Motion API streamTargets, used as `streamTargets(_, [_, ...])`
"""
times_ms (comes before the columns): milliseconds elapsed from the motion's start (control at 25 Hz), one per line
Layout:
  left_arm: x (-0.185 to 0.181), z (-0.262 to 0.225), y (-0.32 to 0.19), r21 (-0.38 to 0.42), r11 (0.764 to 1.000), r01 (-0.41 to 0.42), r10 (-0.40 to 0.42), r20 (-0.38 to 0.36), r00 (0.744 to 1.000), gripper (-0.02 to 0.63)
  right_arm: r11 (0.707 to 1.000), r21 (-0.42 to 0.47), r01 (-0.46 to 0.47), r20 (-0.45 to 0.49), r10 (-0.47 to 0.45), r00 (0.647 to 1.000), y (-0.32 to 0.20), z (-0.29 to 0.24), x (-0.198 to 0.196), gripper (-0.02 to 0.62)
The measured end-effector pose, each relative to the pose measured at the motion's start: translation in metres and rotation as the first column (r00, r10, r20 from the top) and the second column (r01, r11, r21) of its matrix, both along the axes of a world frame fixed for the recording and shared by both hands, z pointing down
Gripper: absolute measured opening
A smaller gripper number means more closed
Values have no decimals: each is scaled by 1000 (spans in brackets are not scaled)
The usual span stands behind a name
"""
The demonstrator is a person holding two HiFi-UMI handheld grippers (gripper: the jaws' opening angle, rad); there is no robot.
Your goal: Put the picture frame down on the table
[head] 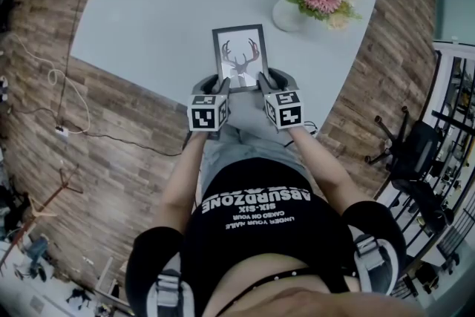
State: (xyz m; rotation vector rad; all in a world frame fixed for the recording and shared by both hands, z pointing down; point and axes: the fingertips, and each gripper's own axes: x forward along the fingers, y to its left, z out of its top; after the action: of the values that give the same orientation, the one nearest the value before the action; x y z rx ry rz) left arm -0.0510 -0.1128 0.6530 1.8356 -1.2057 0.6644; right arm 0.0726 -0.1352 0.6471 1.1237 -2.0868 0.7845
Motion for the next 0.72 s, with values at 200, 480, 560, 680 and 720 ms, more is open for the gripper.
streamTargets(200, [1,6,1,-12,1000,-4,4,7,1000,135,1000,-18,1,-14,-1,1000,0,6,1,117])
streamTargets(480, [0,12,1,-11,1000,-16,17,39,999,132,1000,-26,10,-13,-10,1000,1,10,0,115])
streamTargets(560, [1,13,1,-3,1000,-29,29,52,998,132,999,-32,7,-12,-7,1000,1,10,1,115])
streamTargets(680, [0,13,0,0,999,-38,38,58,998,133,1000,-23,14,-17,-15,1000,1,10,0,118])
streamTargets(720, [0,13,1,-1,999,-41,41,59,997,133,1000,-19,22,-19,-22,1000,1,9,-1,118])
